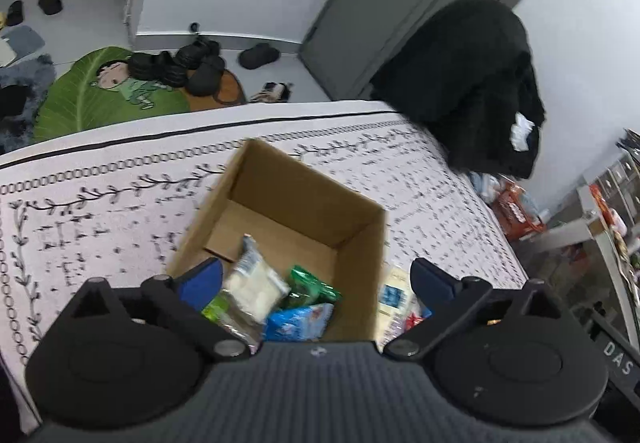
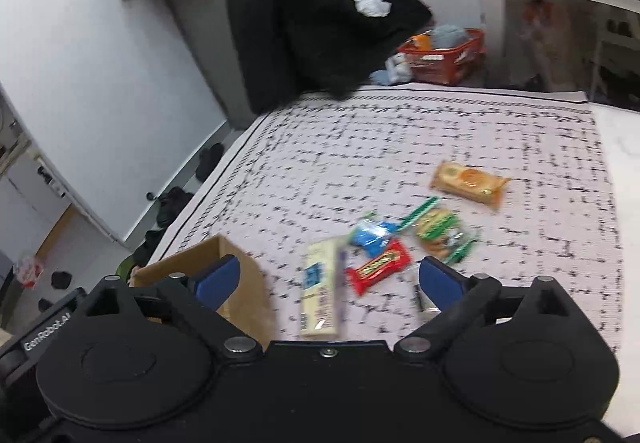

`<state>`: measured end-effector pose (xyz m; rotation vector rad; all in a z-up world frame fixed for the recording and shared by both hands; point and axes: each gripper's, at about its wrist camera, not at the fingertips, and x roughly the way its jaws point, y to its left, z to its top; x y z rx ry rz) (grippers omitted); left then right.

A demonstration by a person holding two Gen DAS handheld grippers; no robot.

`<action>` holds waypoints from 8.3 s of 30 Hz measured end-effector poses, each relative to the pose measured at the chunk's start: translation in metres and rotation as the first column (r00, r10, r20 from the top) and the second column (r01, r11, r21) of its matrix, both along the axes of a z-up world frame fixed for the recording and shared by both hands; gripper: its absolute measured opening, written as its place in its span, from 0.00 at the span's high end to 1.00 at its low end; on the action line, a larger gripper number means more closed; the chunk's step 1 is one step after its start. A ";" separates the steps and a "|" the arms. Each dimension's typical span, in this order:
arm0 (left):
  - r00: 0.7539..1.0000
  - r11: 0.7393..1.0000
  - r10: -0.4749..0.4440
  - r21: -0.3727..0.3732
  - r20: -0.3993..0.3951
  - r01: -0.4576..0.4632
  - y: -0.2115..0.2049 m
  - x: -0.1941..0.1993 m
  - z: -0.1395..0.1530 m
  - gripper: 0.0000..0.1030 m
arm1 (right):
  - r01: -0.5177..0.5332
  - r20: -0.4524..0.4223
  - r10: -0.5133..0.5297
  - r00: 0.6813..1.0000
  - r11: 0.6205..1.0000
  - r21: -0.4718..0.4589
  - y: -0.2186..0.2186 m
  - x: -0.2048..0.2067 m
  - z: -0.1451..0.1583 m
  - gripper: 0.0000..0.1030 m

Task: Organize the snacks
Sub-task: 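Move both open grippers back toward the remaining snack pile, then grasp the yellow RUNFU CAKE packet with the left gripper while the right grasps the small clear packet, then carry both packets over the cardboard box with both grippers, then open both grippers to drop the packets into the box, then move both open grippers back toward the remaining snack pile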

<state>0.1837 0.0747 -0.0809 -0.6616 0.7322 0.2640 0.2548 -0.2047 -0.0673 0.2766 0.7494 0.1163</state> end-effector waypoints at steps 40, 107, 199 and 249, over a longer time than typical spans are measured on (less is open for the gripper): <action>0.963 0.924 -0.268 0.281 -0.006 0.259 -0.153 0.041 -0.029 0.28 | 0.046 -0.128 -0.014 0.992 0.967 0.249 -0.123 0.027 -0.106 0.28; 0.992 0.966 -0.129 0.227 0.018 0.121 -0.131 0.038 -0.039 0.63 | -0.188 -0.096 0.193 0.976 0.980 0.057 -0.064 0.040 -0.096 0.82; 0.999 0.999 0.022 -0.029 0.027 -0.021 0.012 -0.011 -0.008 0.05 | -0.170 0.052 0.174 0.983 0.982 -0.085 0.050 -0.011 0.003 0.22; 0.969 0.933 -0.233 0.298 0.079 0.200 -0.156 0.019 -0.006 0.00 | 0.071 -0.026 -0.068 0.997 0.979 0.191 -0.134 0.020 -0.082 0.05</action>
